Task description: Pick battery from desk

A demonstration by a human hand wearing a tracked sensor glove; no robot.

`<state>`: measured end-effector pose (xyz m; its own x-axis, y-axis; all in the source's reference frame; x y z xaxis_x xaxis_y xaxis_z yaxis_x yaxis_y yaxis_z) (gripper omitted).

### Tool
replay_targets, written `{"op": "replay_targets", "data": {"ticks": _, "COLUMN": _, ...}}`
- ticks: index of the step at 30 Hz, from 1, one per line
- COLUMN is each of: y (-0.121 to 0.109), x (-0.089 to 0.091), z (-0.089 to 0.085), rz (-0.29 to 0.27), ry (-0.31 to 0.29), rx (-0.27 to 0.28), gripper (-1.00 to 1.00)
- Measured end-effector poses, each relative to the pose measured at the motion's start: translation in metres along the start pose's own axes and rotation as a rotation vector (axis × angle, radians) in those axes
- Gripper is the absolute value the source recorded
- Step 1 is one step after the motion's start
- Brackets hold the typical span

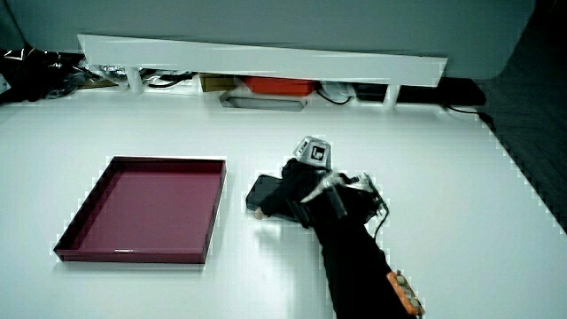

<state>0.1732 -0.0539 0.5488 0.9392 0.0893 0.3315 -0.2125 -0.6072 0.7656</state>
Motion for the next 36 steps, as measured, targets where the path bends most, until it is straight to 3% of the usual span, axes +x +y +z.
{"op": "replay_targets", "data": {"ticks": 6, "y": 0.008, "x": 0.006, "z": -0.008, "rz": -0.027, "ry": 0.013, "rx": -0.032, "gripper": 0.0}}
{"op": "replay_targets", "data": {"ticks": 10, "y": 0.007, "x": 0.005, "z": -0.007, "rz": -0.028, "ry": 0.01, "rx": -0.013, "gripper": 0.0}}
{"op": "replay_targets", "data": {"ticks": 17, "y": 0.003, "x": 0.003, "z": -0.004, "rz": -0.001, "ry": 0.02, "rx": 0.024, "gripper": 0.41}}
{"op": "replay_targets", "data": {"ticks": 22, "y": 0.0, "x": 0.001, "z": -0.001, "rz": 0.021, "ry": -0.005, "rx": 0.101, "gripper": 0.71}}
{"op": "replay_targets", "data": {"ticks": 27, "y": -0.003, "x": -0.003, "z": 0.001, "rz": 0.05, "ry": -0.008, "rx": 0.115, "gripper": 1.0}}
{"op": "replay_targets", "data": {"ticks": 36, "y": -0.008, "x": -0.003, "z": 0.004, "rz": 0.07, "ry": 0.002, "rx": 0.159, "gripper": 1.0}}
